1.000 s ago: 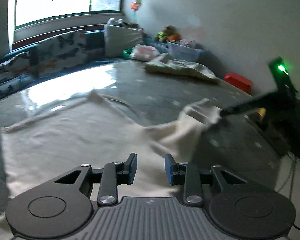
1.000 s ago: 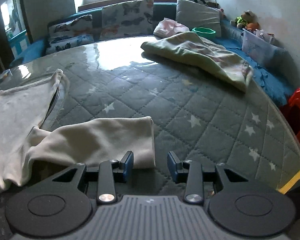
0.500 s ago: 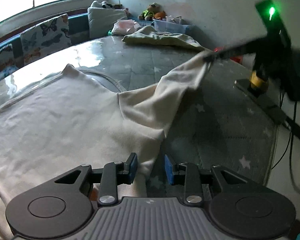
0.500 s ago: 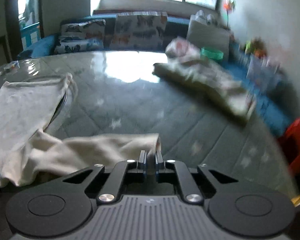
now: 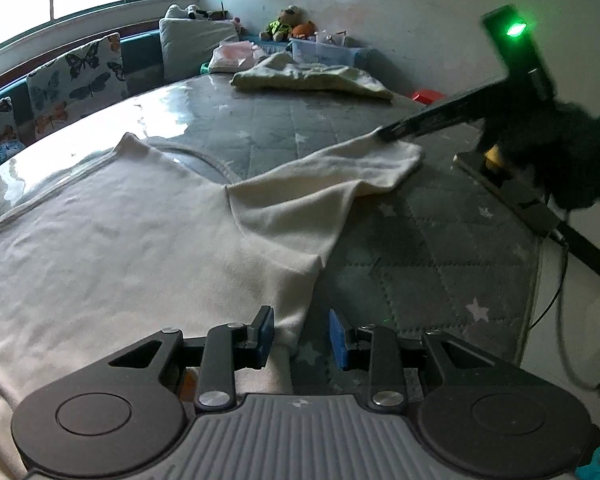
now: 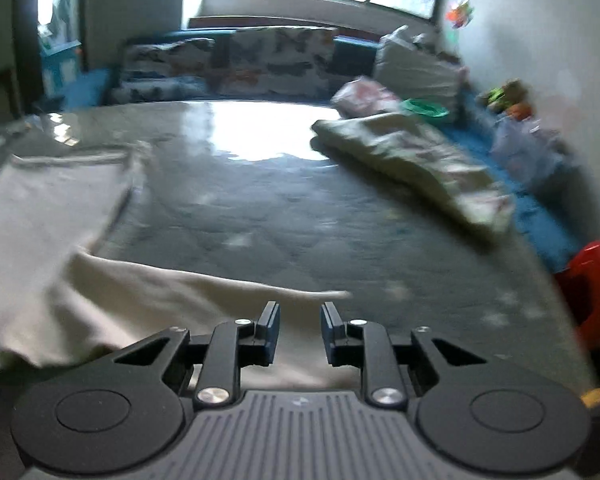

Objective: Fold clothes

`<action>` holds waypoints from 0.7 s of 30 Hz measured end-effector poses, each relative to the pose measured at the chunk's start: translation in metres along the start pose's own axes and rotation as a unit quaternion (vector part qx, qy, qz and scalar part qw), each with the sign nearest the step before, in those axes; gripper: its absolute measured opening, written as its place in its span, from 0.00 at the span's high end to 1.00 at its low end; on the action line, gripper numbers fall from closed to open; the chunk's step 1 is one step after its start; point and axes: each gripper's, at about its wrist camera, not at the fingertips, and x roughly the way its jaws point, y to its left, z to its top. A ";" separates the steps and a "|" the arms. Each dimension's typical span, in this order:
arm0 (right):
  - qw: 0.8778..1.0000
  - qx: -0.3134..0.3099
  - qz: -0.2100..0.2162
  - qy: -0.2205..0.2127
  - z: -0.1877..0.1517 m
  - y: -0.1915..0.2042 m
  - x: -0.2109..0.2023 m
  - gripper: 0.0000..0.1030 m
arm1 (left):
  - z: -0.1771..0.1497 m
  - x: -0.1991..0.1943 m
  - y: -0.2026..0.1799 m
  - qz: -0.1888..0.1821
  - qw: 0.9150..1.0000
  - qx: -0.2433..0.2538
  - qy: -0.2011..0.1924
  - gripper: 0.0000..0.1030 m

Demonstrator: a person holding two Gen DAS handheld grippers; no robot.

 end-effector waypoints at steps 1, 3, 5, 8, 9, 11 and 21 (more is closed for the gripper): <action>1.000 0.001 0.006 0.005 0.001 0.003 0.007 0.79 | -0.001 0.000 0.000 0.002 1.000 0.002 0.002 0.68; 1.000 0.003 0.019 0.016 0.002 0.010 0.022 0.77 | -0.003 0.003 0.002 0.004 1.000 0.000 0.010 0.68; 1.000 0.006 0.021 0.013 0.004 0.011 0.033 0.74 | -0.005 0.001 0.002 0.000 1.000 0.002 0.009 0.67; 1.000 0.018 0.001 0.005 0.012 0.002 0.044 0.68 | -0.006 0.002 0.003 -0.005 1.000 0.005 0.008 0.66; 1.000 0.019 -0.004 0.004 0.015 0.001 0.047 0.68 | -0.006 0.002 0.002 -0.006 1.000 0.005 0.007 0.64; 1.000 0.014 -0.015 0.003 0.020 0.000 0.052 0.67 | -0.006 0.002 0.002 -0.008 1.000 0.007 0.006 0.62; 0.998 -0.044 0.039 -0.019 0.009 0.038 0.014 0.52 | -0.006 -0.018 0.006 -0.010 0.999 -0.027 -0.030 0.60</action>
